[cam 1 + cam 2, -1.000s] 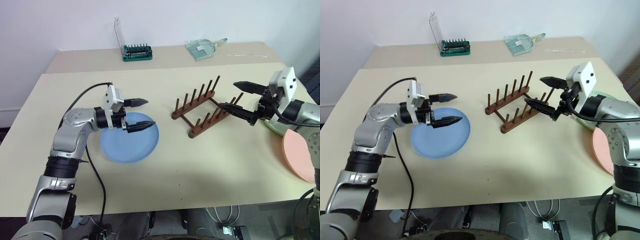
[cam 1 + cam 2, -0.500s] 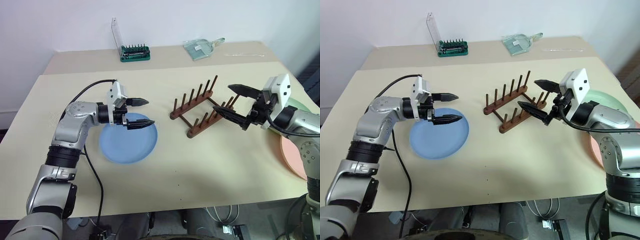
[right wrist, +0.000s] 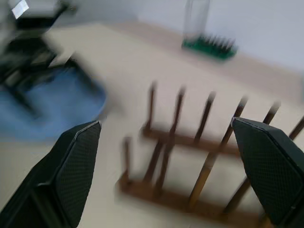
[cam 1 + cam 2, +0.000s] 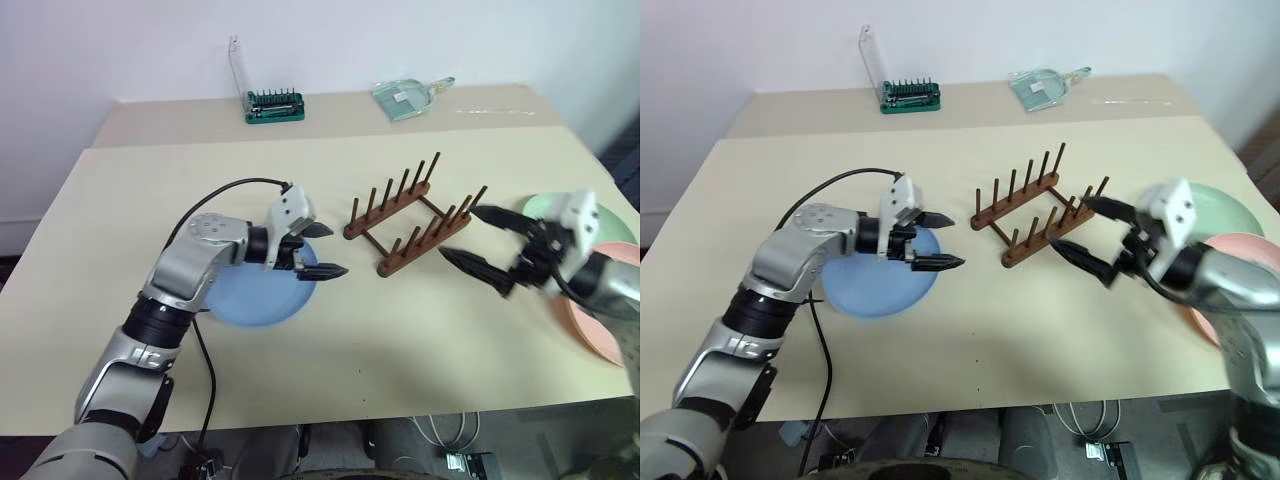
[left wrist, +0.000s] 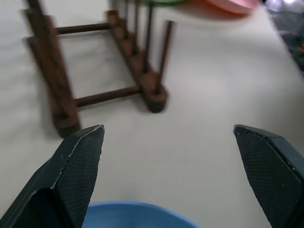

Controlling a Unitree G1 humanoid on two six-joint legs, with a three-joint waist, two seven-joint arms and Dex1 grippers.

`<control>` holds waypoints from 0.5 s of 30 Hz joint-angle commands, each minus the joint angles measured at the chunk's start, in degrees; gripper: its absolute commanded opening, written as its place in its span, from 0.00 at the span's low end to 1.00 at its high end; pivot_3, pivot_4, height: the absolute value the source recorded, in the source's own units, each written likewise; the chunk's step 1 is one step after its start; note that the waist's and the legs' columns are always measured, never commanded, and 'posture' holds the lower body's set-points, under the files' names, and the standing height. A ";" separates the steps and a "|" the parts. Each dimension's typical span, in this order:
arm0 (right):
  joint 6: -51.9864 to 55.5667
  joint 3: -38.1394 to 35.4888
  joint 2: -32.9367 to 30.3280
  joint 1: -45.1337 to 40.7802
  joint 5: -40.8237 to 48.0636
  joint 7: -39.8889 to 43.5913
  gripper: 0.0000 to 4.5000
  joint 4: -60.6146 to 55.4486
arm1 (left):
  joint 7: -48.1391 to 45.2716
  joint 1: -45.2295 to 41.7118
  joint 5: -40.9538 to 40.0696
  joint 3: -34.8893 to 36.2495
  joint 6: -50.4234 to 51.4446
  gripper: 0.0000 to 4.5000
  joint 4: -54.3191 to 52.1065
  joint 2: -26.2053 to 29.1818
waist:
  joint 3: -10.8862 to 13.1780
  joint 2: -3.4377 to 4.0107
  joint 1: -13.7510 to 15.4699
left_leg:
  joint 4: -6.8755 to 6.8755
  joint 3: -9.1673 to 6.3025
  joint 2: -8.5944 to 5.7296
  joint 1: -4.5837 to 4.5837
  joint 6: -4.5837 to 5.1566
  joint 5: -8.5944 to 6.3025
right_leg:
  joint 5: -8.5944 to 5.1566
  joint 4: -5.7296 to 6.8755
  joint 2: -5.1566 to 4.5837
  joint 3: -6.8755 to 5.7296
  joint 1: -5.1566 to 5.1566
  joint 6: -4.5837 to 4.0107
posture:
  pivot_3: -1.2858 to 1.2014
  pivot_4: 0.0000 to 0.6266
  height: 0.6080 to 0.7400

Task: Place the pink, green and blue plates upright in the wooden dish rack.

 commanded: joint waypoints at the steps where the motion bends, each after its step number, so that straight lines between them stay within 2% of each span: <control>1: 1.32 -12.20 -4.01 8.78 1.87 5.85 0.99 -3.20 | 2.19 -0.96 2.56 -3.69 0.25 1.00 -4.22 -1.03 | 0.01 -0.01 0.53 | 0.00 0.08 0.01 0.05 0.00 0.00 | 0.00 0.00 0.01 0.04 0.03 0.00 | 0.52 0.24 1.00; 3: 2.82 -16.51 -4.76 13.76 2.26 6.58 0.99 -4.71 | 5.04 -1.94 2.45 -3.69 1.80 1.00 -2.59 -4.28 | 0.02 -0.04 0.52 | 0.00 0.23 0.03 0.13 0.13 -0.08 | -0.01 -0.02 0.03 0.15 0.08 0.02 | 0.52 0.24 1.00; 6: 3.37 -19.81 -4.07 16.51 2.72 5.24 0.99 -6.01 | 7.19 -3.04 3.74 -6.39 5.07 1.00 -1.11 -7.27 | 0.06 -0.11 0.35 | 0.02 0.51 0.17 0.19 0.33 -0.20 | -0.11 -0.05 0.12 0.32 0.12 0.26 | 0.52 0.24 1.00; 9: 4.02 -20.34 -3.28 16.71 3.84 3.80 0.99 -7.37 | 6.80 -4.12 5.79 -9.93 4.73 1.00 -0.28 -8.25 | 0.05 -0.09 0.16 | -0.04 1.07 0.45 0.17 0.39 -0.28 | -0.12 -0.05 0.26 0.52 0.25 0.32 | 0.52 0.24 1.00; 13: 4.01 -19.91 -2.75 16.27 4.13 1.48 0.99 -8.77 | 11.49 -6.83 6.75 -10.56 9.18 1.00 4.32 -13.82 | 0.06 -0.11 0.54 | 0.01 1.12 0.51 0.22 0.40 -0.28 | -0.12 -0.07 0.31 0.52 0.24 0.32 | 0.52 0.24 1.00; 15: 3.96 -20.10 -2.50 16.57 4.26 0.82 0.99 -9.30 | 16.09 -6.92 11.56 -12.73 5.14 1.00 6.44 -15.39 | 0.07 -0.15 0.58 | 0.05 1.10 0.49 0.25 0.40 -0.28 | -0.10 -0.11 0.29 0.52 0.22 0.34 | 0.52 0.24 1.00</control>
